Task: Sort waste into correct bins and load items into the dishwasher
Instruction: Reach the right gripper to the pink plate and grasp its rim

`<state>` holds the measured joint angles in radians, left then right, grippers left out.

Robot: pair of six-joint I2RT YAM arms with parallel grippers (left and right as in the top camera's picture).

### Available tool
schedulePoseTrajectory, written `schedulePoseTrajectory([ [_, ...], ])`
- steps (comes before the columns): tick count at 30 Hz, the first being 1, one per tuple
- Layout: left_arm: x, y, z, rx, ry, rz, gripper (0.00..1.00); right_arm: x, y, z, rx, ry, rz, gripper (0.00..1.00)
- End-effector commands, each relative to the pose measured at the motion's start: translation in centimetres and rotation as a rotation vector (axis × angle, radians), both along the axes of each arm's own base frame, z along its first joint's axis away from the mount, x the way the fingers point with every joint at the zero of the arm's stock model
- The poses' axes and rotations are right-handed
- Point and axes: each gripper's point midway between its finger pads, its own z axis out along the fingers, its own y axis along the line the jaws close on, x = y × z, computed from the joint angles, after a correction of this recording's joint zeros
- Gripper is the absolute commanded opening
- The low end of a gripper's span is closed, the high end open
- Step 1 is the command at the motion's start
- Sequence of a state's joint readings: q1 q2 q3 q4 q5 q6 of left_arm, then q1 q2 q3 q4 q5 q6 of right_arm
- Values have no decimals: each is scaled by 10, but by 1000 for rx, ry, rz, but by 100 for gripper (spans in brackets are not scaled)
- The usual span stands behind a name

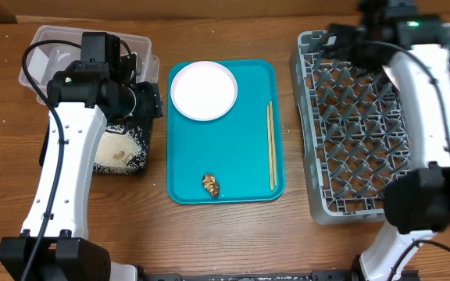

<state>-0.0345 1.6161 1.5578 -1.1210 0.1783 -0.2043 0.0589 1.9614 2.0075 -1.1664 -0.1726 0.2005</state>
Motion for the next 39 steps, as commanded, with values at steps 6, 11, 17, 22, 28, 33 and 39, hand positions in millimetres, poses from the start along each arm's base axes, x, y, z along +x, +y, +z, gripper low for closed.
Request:
schedulePoseTrajectory([
  [6,2,1,7,3,-20,9,72,-12,125,-69,96,132,282,87],
  [11,2,1,7,3,-19,9,73,-9,160,-118,26,185,216,85],
  [17,2,1,7,3,-19,9,73,-13,197,-171,30,238,233,79],
  [22,2,1,7,3,-19,9,73,-9,213,-185,32,215,257,64],
  [28,2,1,7,2,-19,8,73,-6,209,-202,0,233,163,54],
  [33,2,1,7,3,-19,9,73,-11,209,-217,3,273,148,50],
  [39,2,1,7,3,-19,9,73,-12,206,-215,0,279,145,21],
])
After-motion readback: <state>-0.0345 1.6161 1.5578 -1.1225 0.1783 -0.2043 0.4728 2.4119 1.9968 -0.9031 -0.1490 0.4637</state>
